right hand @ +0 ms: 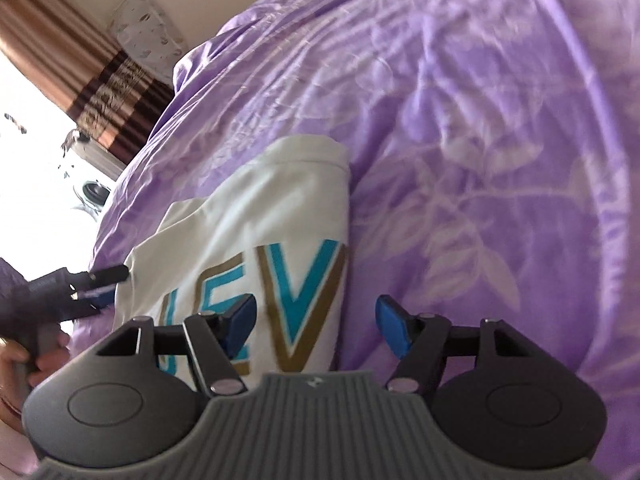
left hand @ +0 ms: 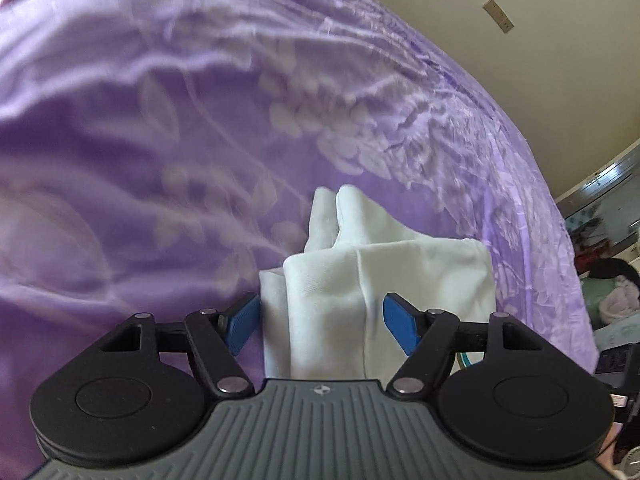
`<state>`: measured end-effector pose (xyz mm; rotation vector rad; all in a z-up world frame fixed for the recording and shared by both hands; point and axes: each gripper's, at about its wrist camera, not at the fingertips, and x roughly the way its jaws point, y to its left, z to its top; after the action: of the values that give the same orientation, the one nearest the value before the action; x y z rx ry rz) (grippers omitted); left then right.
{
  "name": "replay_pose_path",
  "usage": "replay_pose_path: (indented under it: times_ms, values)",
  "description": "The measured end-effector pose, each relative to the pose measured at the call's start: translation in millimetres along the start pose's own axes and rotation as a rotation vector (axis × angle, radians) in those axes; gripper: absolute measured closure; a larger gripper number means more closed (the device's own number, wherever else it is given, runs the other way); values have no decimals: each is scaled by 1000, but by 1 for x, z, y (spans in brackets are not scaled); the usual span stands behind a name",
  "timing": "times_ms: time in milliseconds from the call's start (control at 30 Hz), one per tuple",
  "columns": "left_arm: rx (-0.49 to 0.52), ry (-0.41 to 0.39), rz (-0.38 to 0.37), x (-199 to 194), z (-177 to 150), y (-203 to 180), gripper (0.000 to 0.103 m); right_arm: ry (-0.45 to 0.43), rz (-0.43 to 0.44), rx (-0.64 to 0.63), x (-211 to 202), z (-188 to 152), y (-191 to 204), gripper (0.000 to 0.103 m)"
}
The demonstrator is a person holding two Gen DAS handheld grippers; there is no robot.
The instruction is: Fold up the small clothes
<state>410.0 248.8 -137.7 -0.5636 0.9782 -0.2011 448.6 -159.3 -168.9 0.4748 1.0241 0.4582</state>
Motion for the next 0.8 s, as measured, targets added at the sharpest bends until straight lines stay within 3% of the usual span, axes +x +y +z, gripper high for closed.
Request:
replay_pose_path:
  times_ms: [167, 233, 267, 300, 367, 467, 667, 800]
  values:
    - [-28, 10, -52, 19, -1, 11, 24, 8, 115, 121, 27, 2, -25, 47]
    - [-40, 6, -73, 21, -1, 11, 35, 5, 157, 164, 33, 3, -30, 58]
    - [-38, 6, -75, 22, -2, 10, 48, 5, 175, 185, 37, 3, -33, 61]
    - [-33, 10, -75, 23, -2, 9, 53, 8, 192, 199, 40, 2, -34, 67]
    - [-16, 3, -59, 22, -4, 3, 66, 13, 197, 201, 44, 0, -31, 71]
    - [19, -31, -40, 15, -5, -7, 76, 0, 177, 167, 42, -2, -24, 83]
    - [164, -127, 56, -16, -16, -52, 79, -69, 140, 53, 17, 0, 9, 91]
    - [196, -212, 56, -50, -27, -78, 80, -131, 150, 21, -15, 0, 29, 92]
